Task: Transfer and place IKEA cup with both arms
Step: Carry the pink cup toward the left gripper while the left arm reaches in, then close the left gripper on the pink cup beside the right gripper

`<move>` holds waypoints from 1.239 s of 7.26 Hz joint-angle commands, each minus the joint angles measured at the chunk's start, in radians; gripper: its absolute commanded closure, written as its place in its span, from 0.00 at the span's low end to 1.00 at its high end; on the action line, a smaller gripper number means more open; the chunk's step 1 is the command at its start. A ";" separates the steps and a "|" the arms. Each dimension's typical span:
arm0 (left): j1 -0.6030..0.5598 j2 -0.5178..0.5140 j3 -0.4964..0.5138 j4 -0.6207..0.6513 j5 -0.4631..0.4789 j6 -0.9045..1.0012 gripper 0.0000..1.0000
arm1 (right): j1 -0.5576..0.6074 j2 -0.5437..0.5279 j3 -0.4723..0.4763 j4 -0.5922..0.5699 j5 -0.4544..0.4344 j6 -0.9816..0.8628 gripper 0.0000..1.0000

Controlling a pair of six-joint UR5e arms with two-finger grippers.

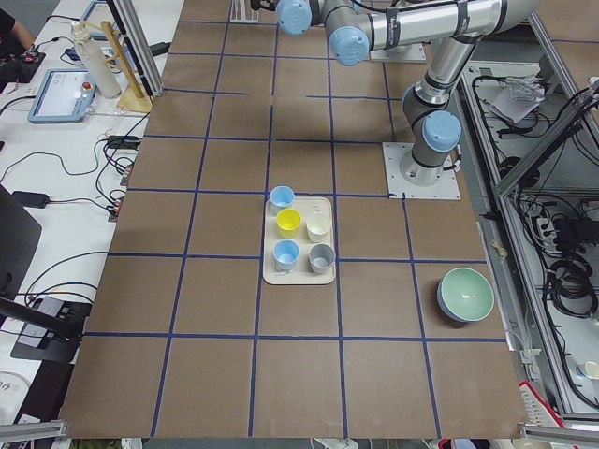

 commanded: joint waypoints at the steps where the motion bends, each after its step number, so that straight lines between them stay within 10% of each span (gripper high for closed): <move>1: -0.002 -0.005 -0.001 0.018 -0.001 -0.003 0.00 | 0.018 0.009 0.000 0.000 0.001 0.009 1.00; 3: -0.002 -0.007 -0.001 0.015 0.001 -0.003 0.03 | 0.073 0.013 -0.001 -0.001 0.001 0.018 1.00; 6: -0.002 0.012 -0.011 0.012 0.015 -0.011 0.51 | 0.084 0.019 -0.012 -0.003 -0.005 0.061 1.00; 9: -0.002 0.027 -0.035 0.011 0.022 -0.011 0.70 | 0.081 0.020 -0.015 -0.004 0.001 0.064 1.00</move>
